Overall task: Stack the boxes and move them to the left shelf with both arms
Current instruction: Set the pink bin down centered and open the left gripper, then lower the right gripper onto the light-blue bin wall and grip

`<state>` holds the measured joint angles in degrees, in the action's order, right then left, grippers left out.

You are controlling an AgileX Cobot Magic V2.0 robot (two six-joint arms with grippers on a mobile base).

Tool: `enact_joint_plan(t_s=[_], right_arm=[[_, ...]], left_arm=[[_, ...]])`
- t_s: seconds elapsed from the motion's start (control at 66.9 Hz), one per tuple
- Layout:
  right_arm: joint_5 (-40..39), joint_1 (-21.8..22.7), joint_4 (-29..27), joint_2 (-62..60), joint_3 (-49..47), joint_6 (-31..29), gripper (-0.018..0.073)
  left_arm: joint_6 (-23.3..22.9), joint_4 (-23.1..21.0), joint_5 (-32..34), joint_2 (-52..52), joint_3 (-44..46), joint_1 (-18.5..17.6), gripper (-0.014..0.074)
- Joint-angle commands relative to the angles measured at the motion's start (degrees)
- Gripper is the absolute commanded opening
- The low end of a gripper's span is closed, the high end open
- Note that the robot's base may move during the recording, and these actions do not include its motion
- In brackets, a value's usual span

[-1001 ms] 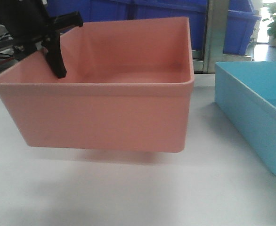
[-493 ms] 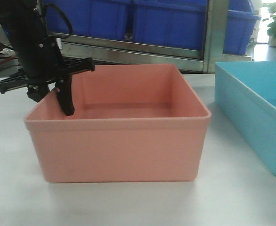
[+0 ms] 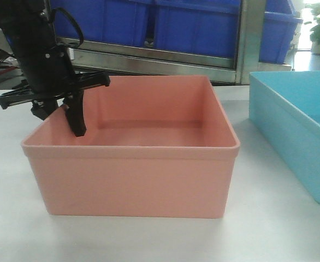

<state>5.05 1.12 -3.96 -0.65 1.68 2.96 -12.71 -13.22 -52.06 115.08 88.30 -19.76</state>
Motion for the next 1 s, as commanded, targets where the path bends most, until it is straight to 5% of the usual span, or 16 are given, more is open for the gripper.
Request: enact_joint_plan(t_s=[0.0, 0.149, 0.388, 0.463, 0.702, 0.866, 0.986], right_arm=[[-5.4, 0.3, -0.1, -1.1, -1.3, -0.7, 0.0057], [-5.4, 0.3, -0.1, -1.1, -1.3, -0.7, 0.0057], [-5.4, 0.3, -0.1, -1.1, -1.3, -0.7, 0.0057], [-5.4, 0.3, -0.1, -1.1, -1.3, -0.7, 0.0057], [-5.4, 0.3, -0.1, -1.1, -1.3, -0.7, 0.0057], [-6.8, 0.3, -0.1, -1.1, -1.3, -0.7, 0.0057], [-9.2, 0.3, -0.1, -1.0, -1.3, -0.7, 0.0057]], left_arm=[[-0.3, -2.4, 0.6, -3.1, 1.8, -0.3, 0.0], [-0.3, -2.4, 0.1, -3.1, 1.8, -0.3, 0.0036], [0.2, -3.9, 0.1, -3.7, 1.8, -0.3, 0.0513], [0.2, -3.9, -0.6, -4.4, 1.8, -0.3, 0.0598], [2.5, -2.7, -2.8, -12.1, 1.8, -0.3, 0.0498], [7.9, -2.2, -3.2, -21.6, 1.8, -0.3, 0.0328], [8.9, 3.4, -3.4, -29.1, 0.9, -0.3, 0.0155]])
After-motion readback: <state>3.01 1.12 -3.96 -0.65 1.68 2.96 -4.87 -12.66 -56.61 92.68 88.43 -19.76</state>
